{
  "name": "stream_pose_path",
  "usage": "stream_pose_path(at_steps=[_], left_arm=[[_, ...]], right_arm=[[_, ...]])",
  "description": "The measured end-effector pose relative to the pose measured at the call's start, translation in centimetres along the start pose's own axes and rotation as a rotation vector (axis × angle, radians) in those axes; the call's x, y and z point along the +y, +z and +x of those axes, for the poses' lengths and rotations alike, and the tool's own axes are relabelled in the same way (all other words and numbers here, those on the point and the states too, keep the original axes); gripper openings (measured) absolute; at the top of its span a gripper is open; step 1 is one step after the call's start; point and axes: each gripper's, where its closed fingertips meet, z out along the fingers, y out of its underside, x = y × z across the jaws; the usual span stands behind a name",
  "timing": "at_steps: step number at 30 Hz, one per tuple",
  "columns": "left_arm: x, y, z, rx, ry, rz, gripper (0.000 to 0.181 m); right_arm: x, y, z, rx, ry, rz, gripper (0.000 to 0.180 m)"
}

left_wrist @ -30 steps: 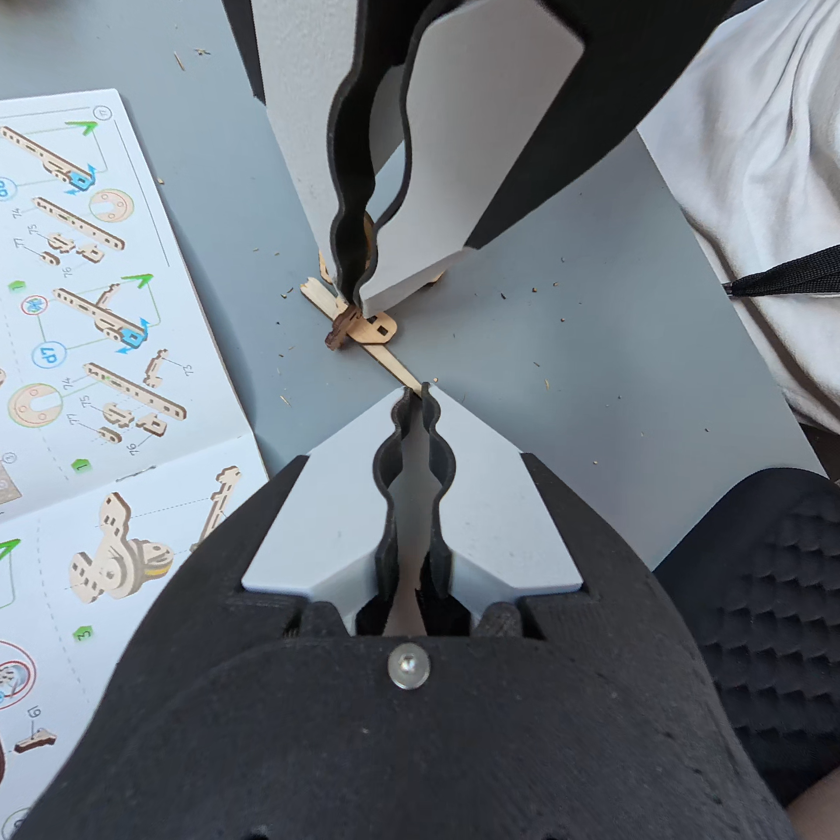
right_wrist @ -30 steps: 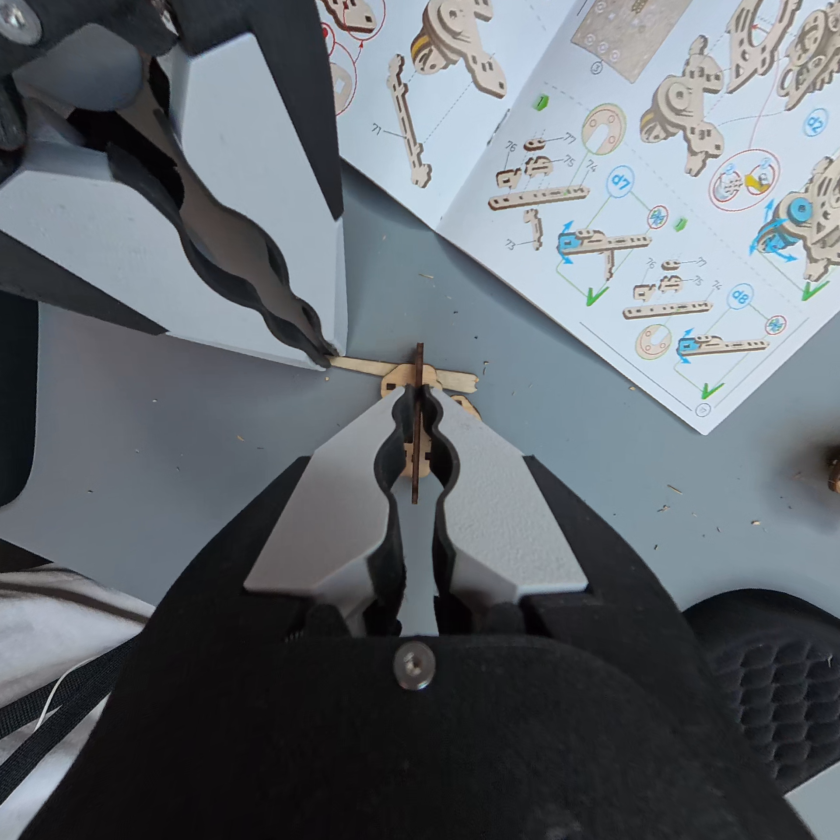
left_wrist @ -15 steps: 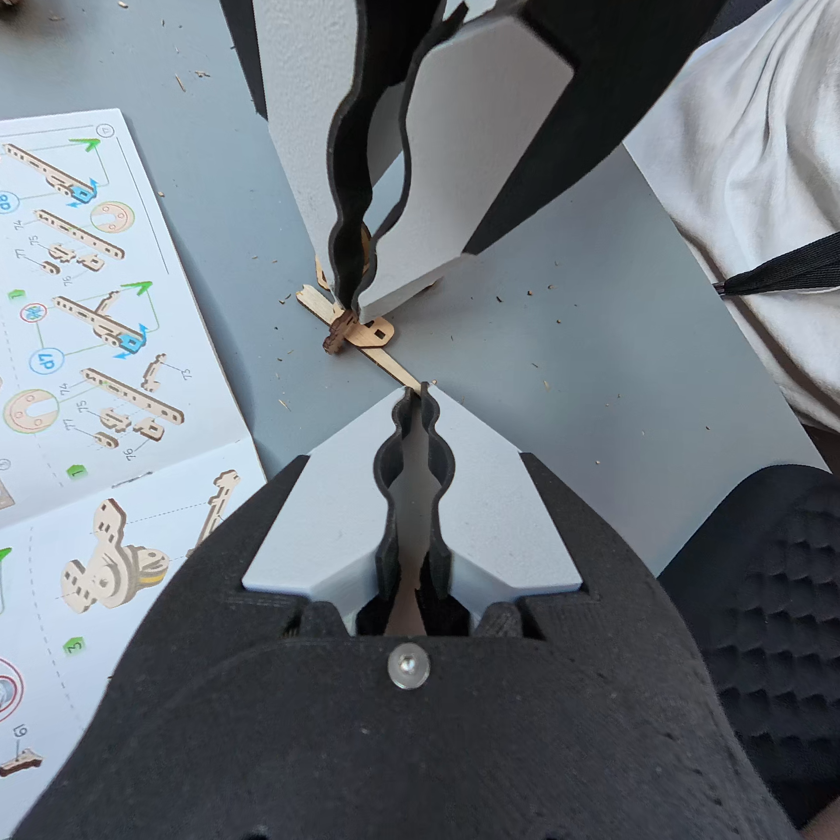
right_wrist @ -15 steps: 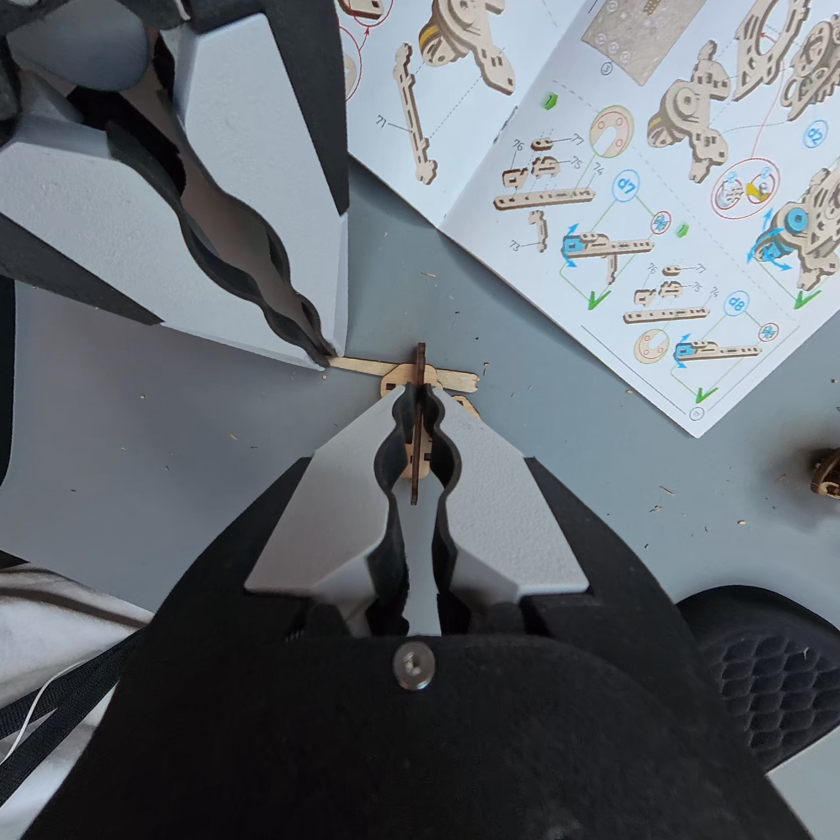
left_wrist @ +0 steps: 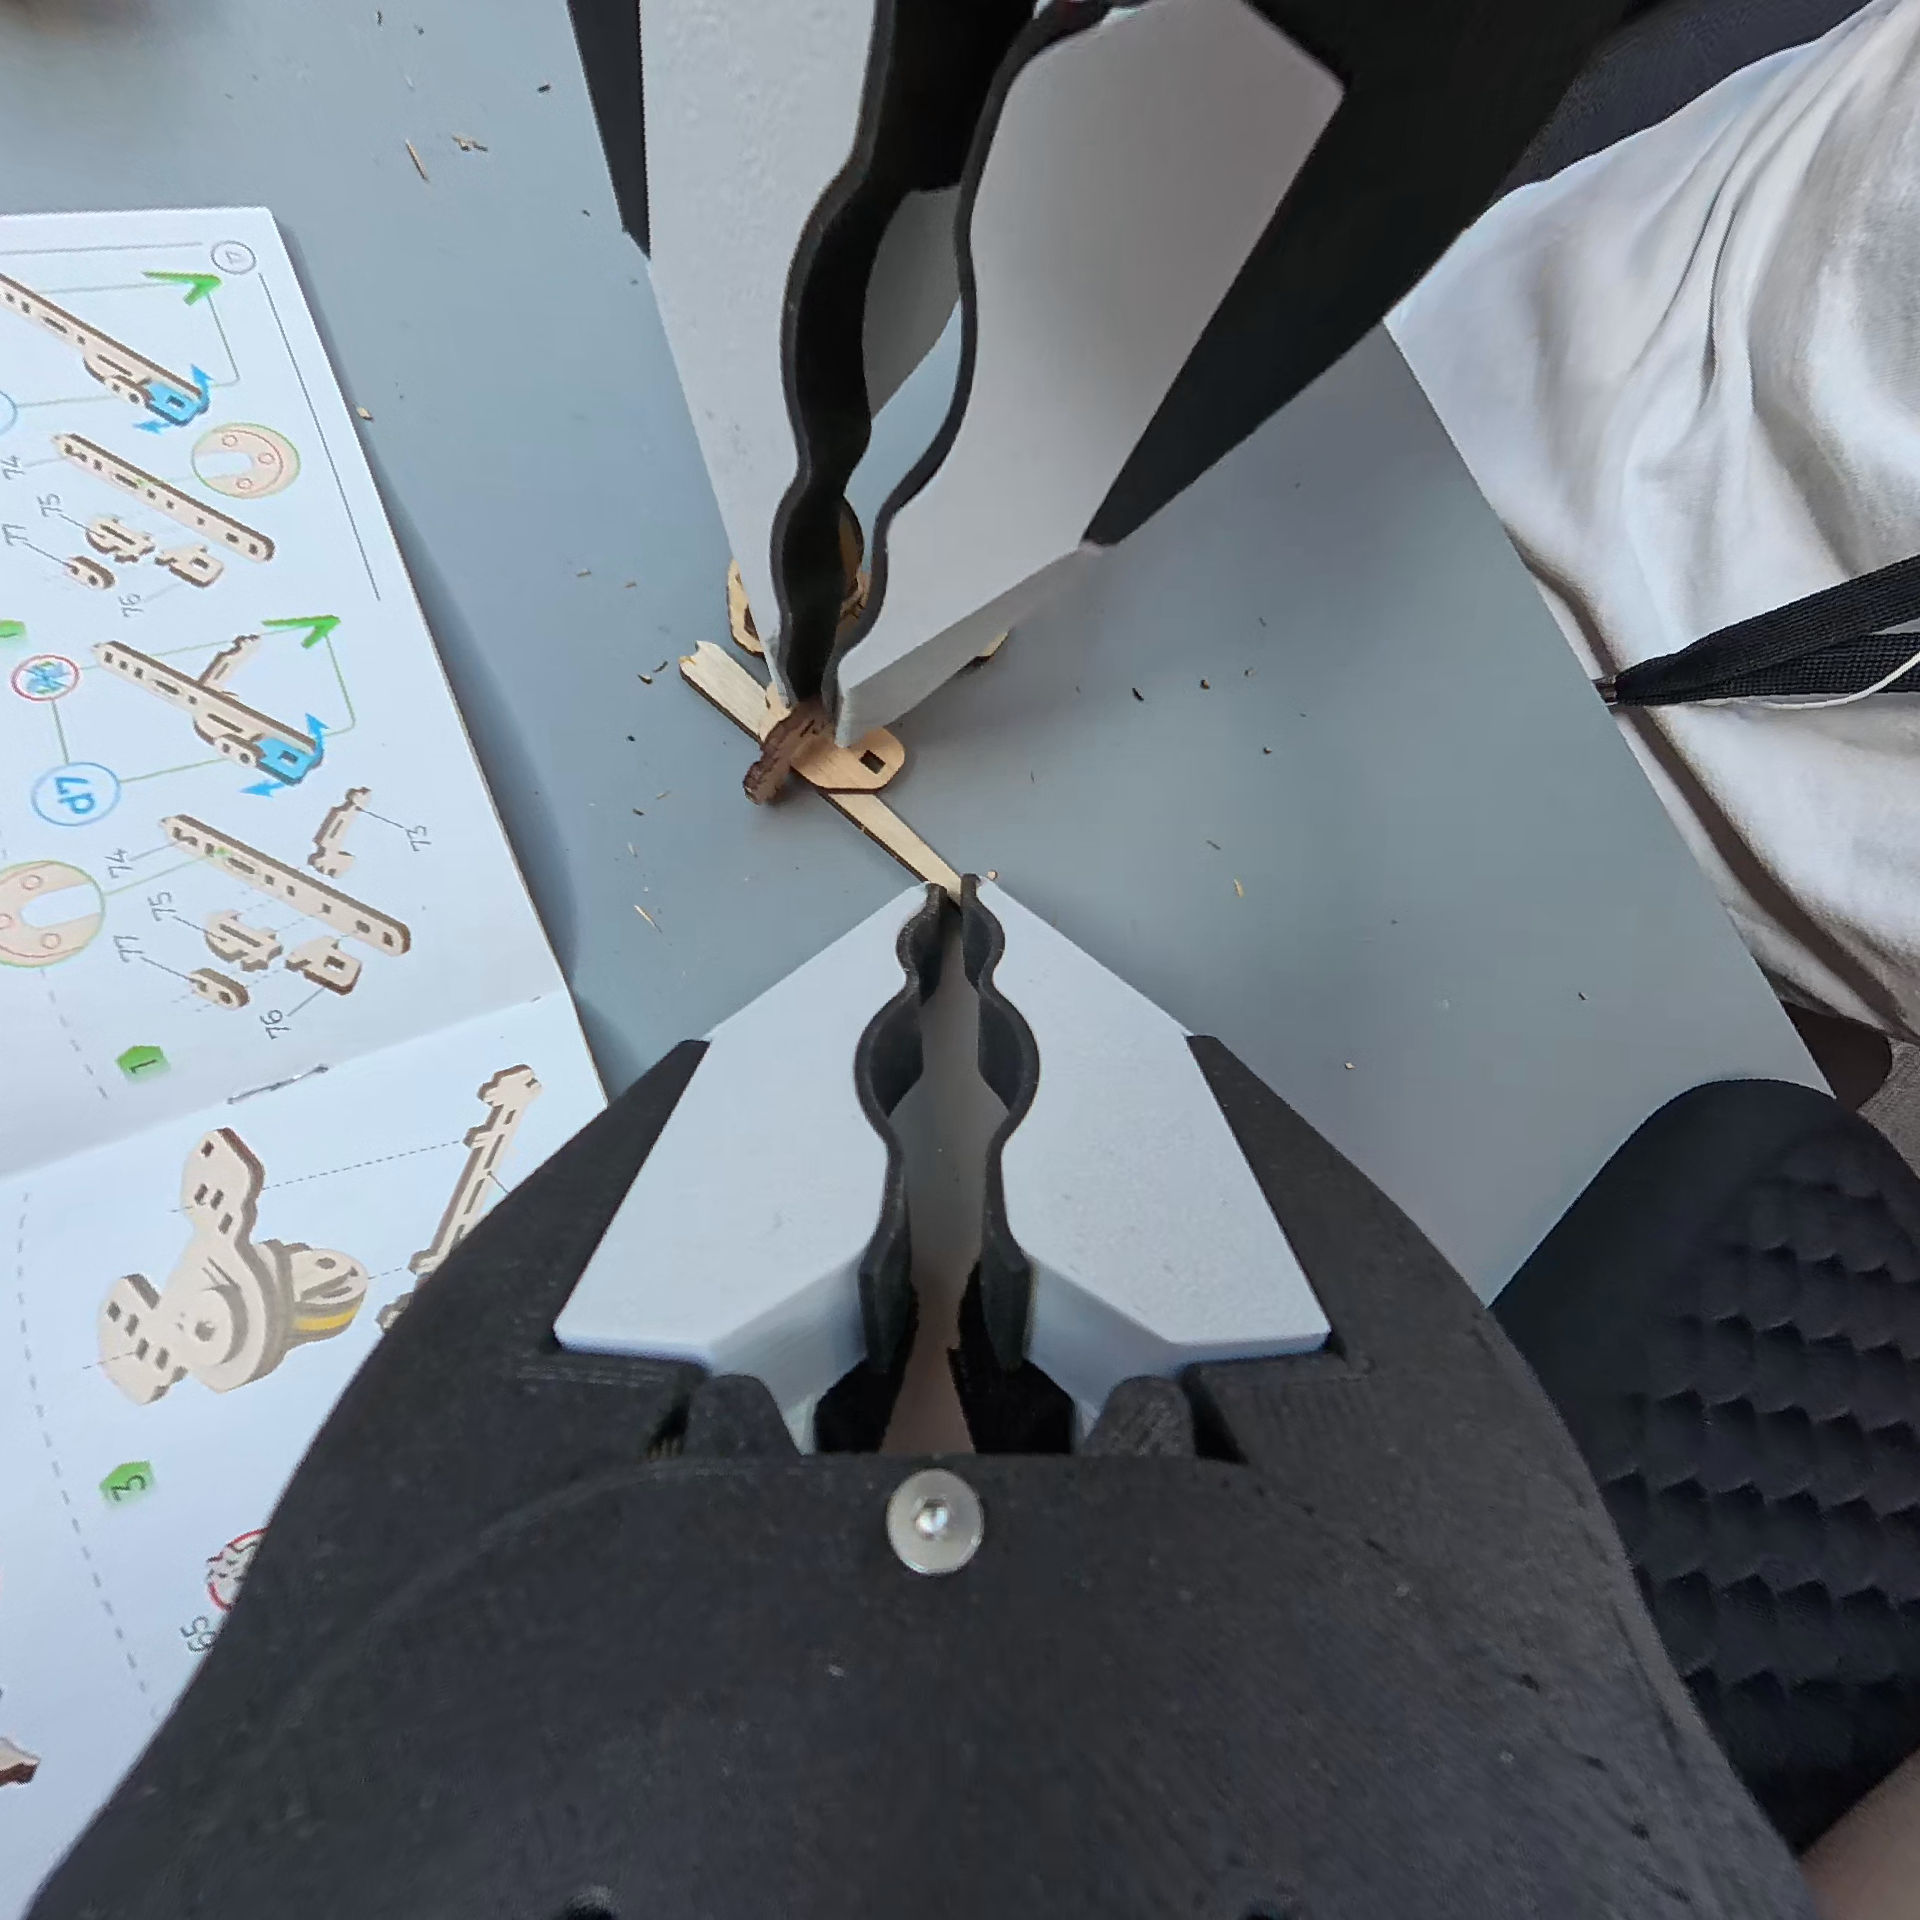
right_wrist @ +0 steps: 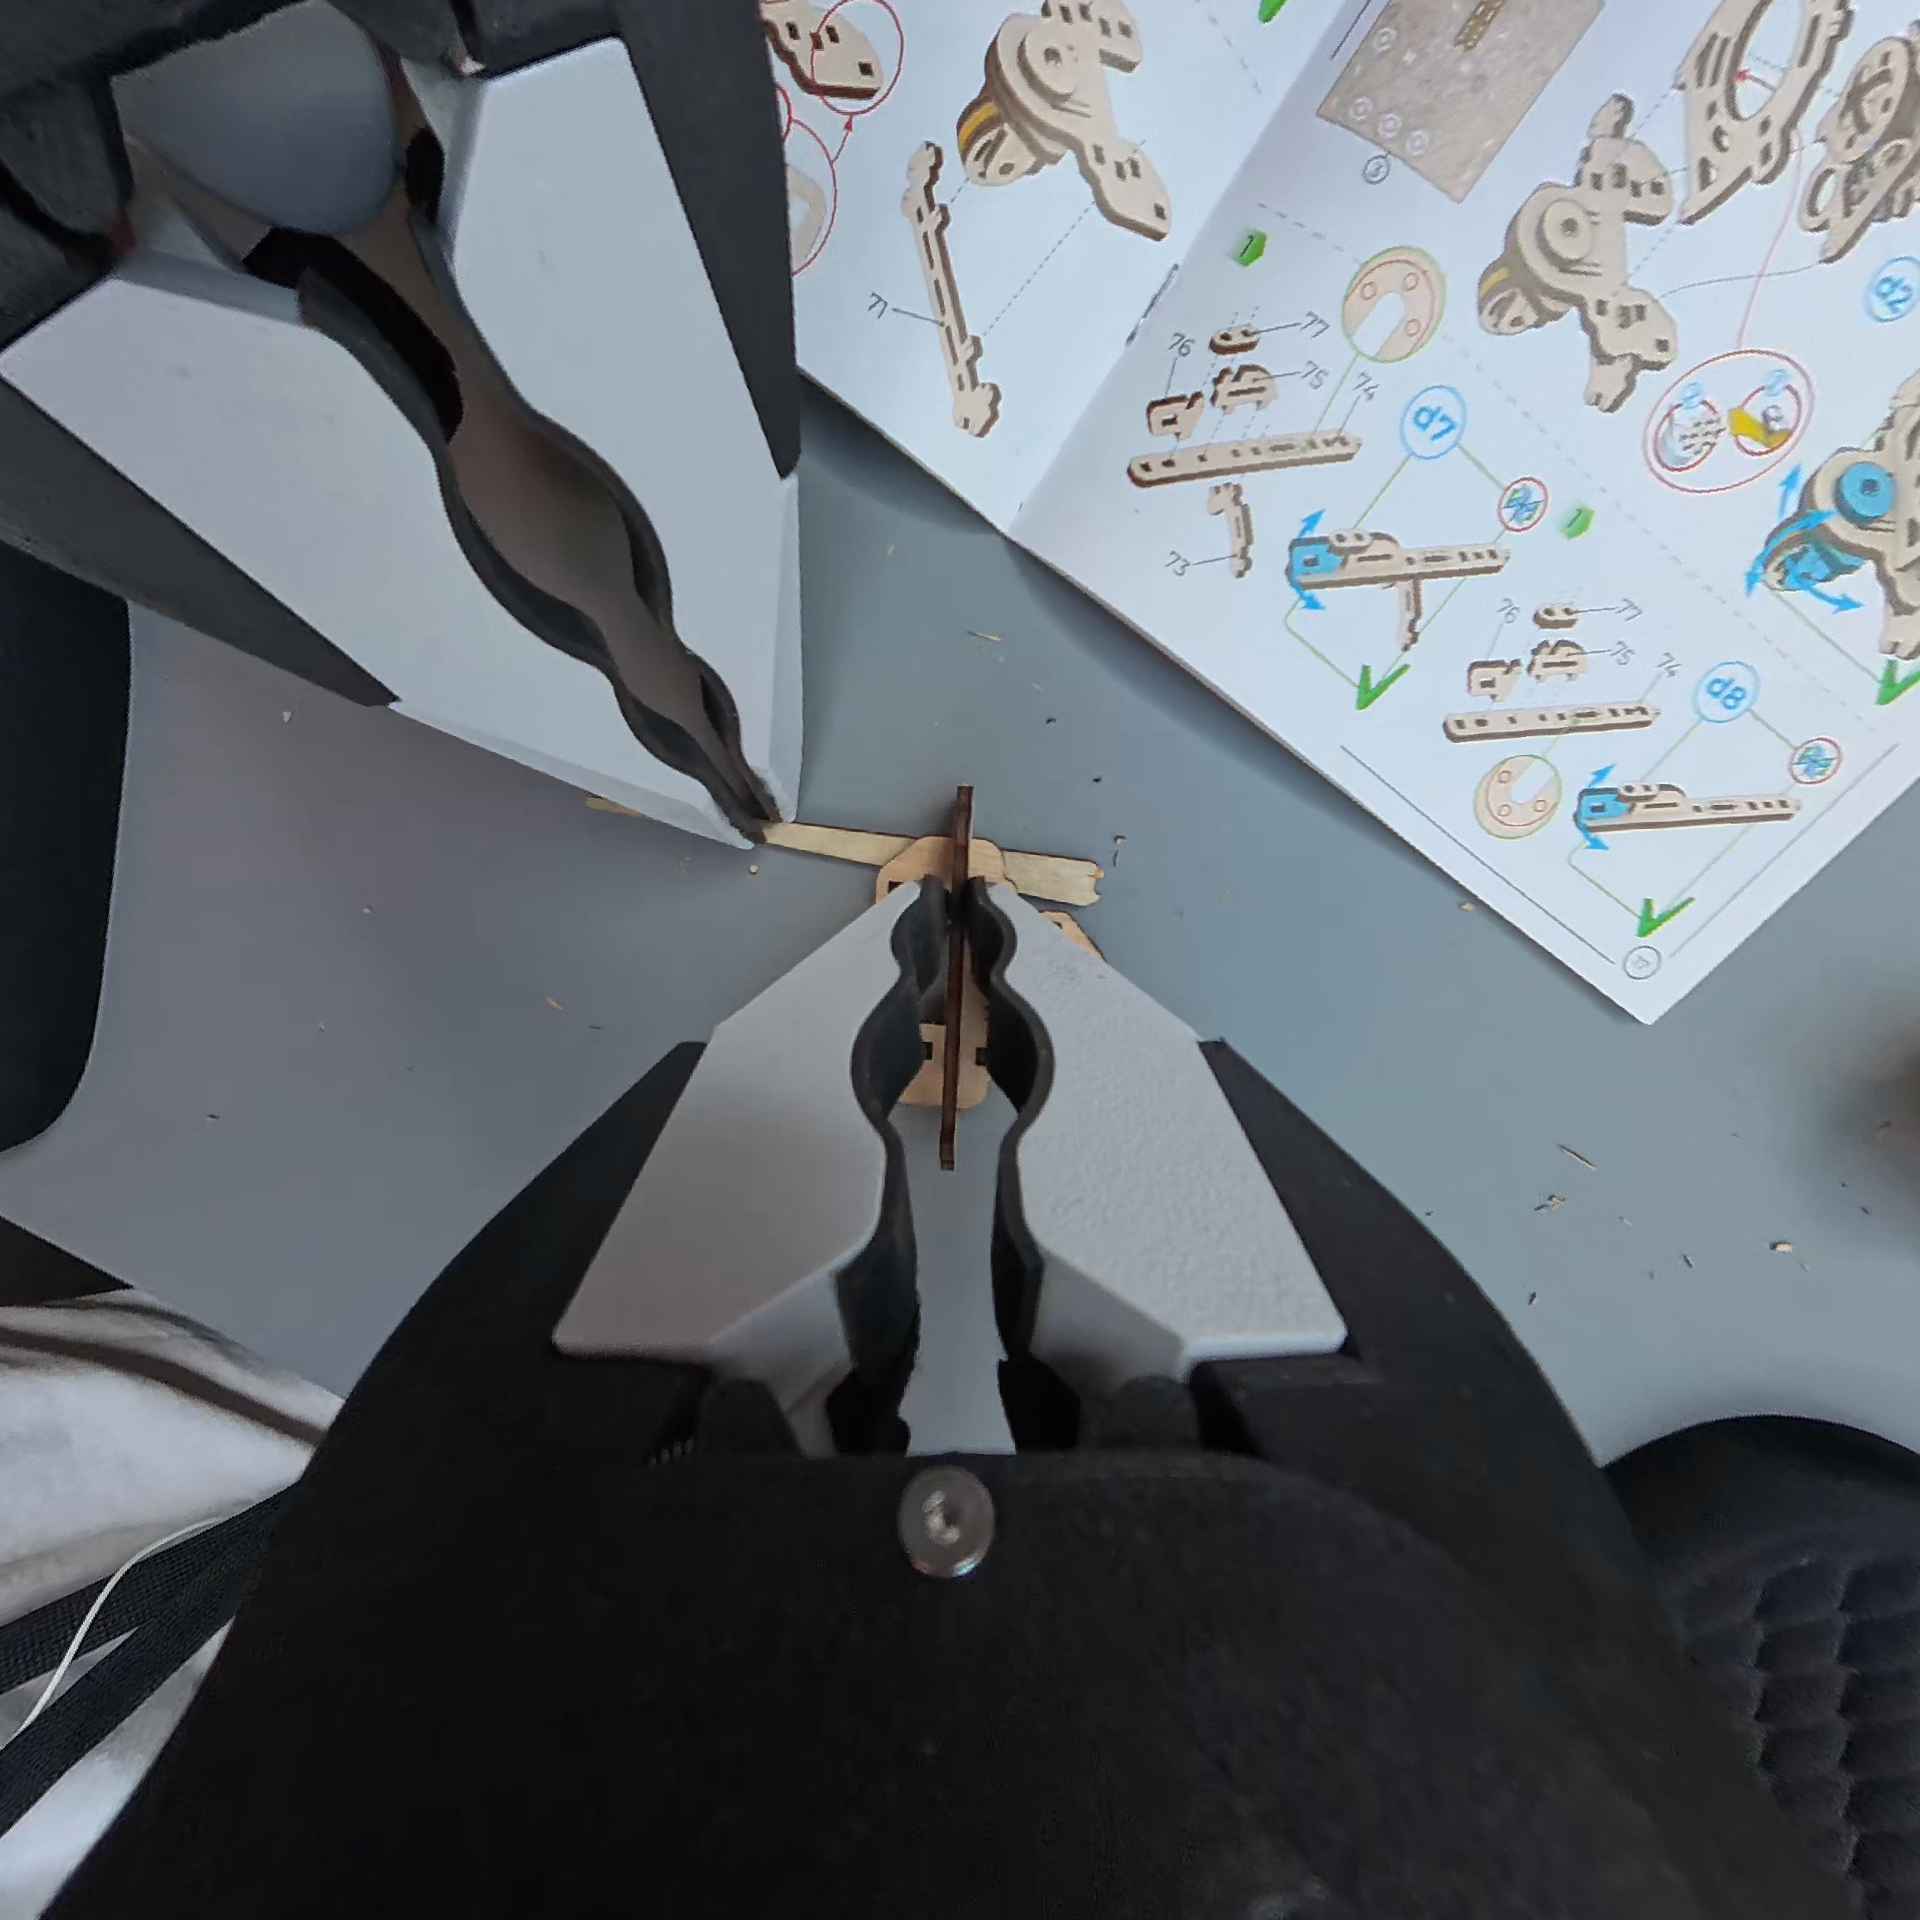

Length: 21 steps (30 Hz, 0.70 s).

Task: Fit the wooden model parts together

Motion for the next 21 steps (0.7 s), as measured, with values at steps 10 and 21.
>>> stream_pose_path(at_steps=[10,21], left_arm=[[-0.02,0.01,0.00,0.011,-0.004,0.008,0.000],[-0.02,0.02,0.01,0.009,0.002,0.008,0.000]], right_arm=[[-0.24,-0.31,0.48,0.045,-0.069,-0.009,0.001],[-0.48,-0.09,0.50,0.022,-0.122,-0.019,0.003]])
